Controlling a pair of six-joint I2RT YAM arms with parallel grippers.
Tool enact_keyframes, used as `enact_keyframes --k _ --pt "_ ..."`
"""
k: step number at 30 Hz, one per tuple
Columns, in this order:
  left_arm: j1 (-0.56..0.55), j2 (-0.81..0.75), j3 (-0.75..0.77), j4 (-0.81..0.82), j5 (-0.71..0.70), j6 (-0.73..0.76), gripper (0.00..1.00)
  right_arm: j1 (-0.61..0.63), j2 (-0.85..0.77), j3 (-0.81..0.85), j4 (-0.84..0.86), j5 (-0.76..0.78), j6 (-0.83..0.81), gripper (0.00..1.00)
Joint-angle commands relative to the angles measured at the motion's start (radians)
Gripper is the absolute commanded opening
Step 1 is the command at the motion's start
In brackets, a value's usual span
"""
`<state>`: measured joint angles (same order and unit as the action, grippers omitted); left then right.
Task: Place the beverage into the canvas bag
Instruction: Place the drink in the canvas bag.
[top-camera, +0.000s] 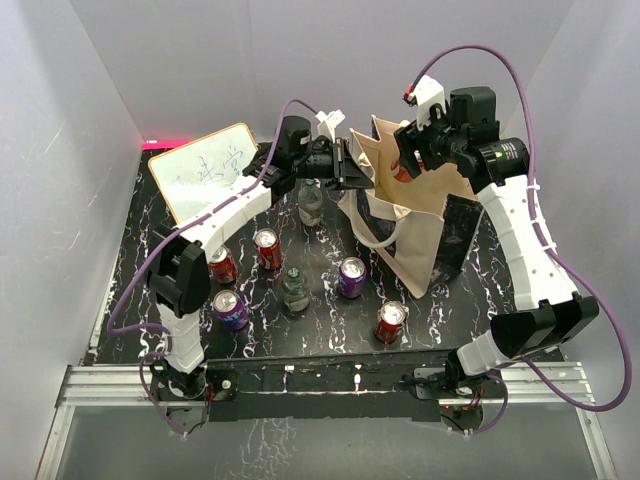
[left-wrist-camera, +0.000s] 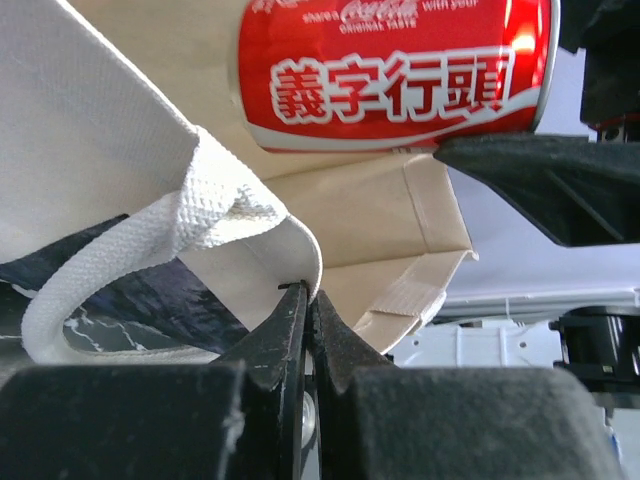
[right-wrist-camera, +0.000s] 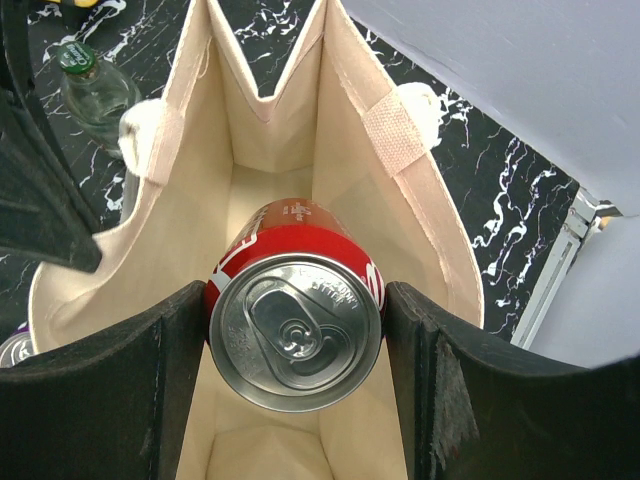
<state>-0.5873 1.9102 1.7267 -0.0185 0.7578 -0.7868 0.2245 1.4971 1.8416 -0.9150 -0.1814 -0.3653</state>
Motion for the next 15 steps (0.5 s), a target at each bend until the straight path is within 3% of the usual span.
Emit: enact_keyframes --k 1,15 --pt "-0.042 -0.056 -0.040 0.057 0.091 -0.036 0.00 0.001 -0.035 0.018 0.088 0.005 -0.008 0.08" --pt "-0.054 -0.127 -0.172 0.072 0.107 0.061 0.00 0.011 0.045 -0.118 0.131 -0.017 -0.002 0.08"
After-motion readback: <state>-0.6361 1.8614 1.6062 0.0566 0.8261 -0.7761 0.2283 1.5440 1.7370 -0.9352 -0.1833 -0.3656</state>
